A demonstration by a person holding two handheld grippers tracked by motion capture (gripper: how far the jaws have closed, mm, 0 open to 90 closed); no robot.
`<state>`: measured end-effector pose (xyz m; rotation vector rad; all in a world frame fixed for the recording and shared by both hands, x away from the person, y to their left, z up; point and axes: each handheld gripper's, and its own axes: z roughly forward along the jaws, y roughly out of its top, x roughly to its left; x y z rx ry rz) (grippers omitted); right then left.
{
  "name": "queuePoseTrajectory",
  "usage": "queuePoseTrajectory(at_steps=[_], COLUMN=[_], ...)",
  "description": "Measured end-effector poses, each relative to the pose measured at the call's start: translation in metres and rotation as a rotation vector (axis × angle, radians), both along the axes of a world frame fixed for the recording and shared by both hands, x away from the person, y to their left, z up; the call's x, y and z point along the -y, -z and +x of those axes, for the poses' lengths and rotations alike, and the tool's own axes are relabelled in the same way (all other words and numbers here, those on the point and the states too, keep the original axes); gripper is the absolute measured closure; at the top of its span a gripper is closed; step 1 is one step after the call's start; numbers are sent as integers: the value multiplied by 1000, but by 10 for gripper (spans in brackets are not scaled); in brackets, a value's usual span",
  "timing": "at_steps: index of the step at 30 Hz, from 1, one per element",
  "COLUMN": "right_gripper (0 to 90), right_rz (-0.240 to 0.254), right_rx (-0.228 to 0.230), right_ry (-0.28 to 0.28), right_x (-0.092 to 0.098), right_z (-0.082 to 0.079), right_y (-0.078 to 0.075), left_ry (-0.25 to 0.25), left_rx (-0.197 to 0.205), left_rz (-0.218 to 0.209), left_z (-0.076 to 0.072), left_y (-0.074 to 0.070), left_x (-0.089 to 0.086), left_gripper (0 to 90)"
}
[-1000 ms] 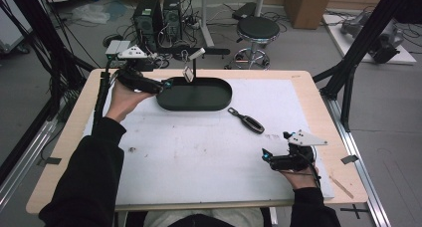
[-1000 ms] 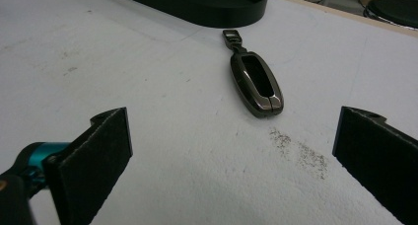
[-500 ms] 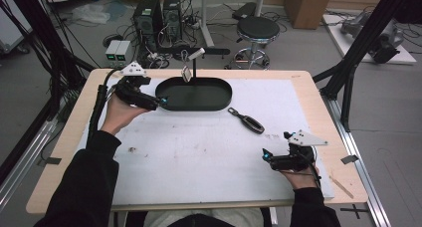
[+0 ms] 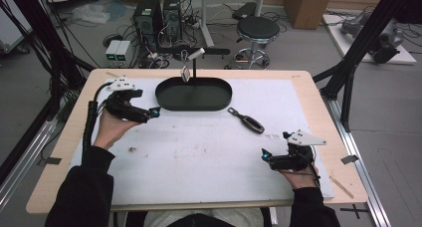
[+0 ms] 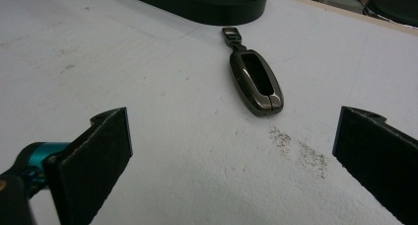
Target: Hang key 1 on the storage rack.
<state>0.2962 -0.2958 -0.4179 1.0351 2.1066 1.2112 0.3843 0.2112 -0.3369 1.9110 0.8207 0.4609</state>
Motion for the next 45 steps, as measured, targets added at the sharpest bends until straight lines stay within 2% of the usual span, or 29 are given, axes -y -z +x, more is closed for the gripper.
queuePoseTrajectory(at_steps=[4,5,12,21,28,31,35,45], right_gripper=[8,8,8,8,8,8,8,8], right_rz=[0,0,-1,-7,-6,-6,-8,-10], right_rx=[0,1,0,-1,-1,-2,-2,-10], right_ry=[1,0,1,-3,-2,-2,-6,-4], right_x=[0,0,0,-1,-1,-1,-2,-2], right_z=[0,0,0,0,0,0,0,0], right_y=[0,0,0,0,0,0,0,1], left_ry=[3,5,-10,-19,-34,-42,-60,-81], left_rx=[-11,-23,-46,-35,-41,-45,-50,-79], left_rz=[-14,-2,2,-9,-11,1,-8,9], left_z=[-7,-9,-20,-29,-40,-45,-50,-69], left_y=[9,11,27,27,35,39,45,60], left_x=[-5,-6,-16,-21,-28,-31,-37,-45], left_gripper=[20,20,20,20,20,20,20,20])
